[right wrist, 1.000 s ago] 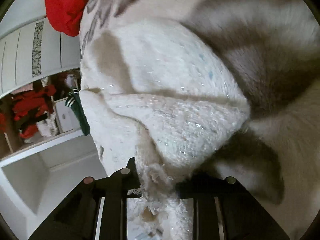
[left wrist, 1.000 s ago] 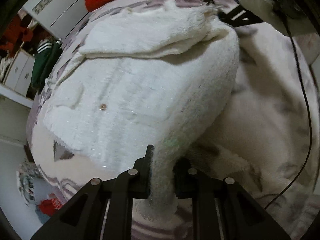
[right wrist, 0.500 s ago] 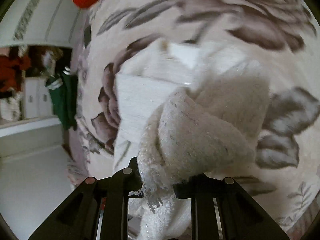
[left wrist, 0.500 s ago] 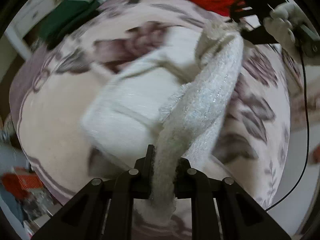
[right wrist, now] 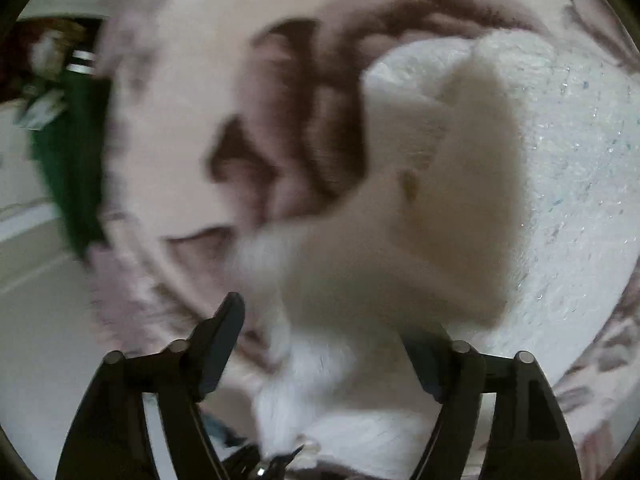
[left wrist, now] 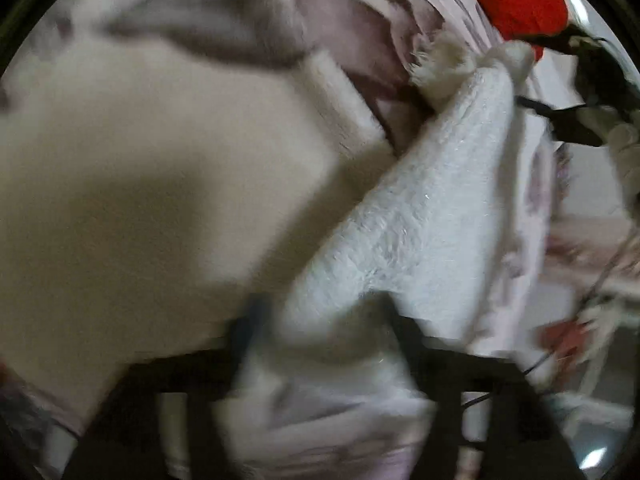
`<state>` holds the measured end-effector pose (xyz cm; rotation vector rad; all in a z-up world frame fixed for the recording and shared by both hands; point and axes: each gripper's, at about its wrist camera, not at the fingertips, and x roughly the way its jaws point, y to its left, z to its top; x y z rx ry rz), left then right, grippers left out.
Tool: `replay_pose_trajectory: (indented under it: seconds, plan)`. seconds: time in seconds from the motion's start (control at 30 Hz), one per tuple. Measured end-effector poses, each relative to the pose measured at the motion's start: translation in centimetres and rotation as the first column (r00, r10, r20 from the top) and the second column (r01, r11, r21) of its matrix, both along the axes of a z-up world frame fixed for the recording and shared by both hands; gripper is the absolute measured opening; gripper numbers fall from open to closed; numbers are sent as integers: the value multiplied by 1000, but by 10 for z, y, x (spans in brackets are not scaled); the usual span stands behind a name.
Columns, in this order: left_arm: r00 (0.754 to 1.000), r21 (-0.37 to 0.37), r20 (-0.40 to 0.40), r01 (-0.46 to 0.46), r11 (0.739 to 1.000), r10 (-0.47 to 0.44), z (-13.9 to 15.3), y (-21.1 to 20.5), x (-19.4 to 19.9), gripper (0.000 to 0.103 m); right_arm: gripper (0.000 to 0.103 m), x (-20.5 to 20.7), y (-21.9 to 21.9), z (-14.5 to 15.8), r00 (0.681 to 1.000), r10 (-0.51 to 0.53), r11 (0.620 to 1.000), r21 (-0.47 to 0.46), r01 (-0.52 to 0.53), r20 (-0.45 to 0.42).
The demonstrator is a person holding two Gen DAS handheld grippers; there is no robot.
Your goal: Fold large clothes
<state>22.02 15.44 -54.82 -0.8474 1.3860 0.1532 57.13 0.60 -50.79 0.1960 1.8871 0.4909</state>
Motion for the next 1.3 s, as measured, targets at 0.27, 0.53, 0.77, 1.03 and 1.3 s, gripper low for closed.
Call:
replay_pose_trajectory:
  seconds: [0.27, 0.53, 0.77, 1.03, 1.3]
  plan:
    - [993, 192, 51, 99, 976, -110, 51, 3, 77, 91, 79, 15, -177, 57, 944, -293, 955, 7, 296, 154]
    - [946, 138, 127, 282, 949, -300, -11, -15, 248, 91, 79, 9, -269, -6, 917, -378, 924, -14, 383, 125]
    - [874, -62, 349, 382, 922, -339, -9, -48, 286, 21, 79, -1, -295, -71, 924, -373, 926, -32, 377, 86]
    - [943, -558, 323, 116, 822, 86, -62, 13, 253, 18, 78, -10, -321, -95, 904, -424, 905, -6, 425, 54]
    - [979, -419, 202, 60, 906, 28, -46, 61, 233, 63, 78, -4, -310, -68, 921, -381, 925, 56, 377, 86]
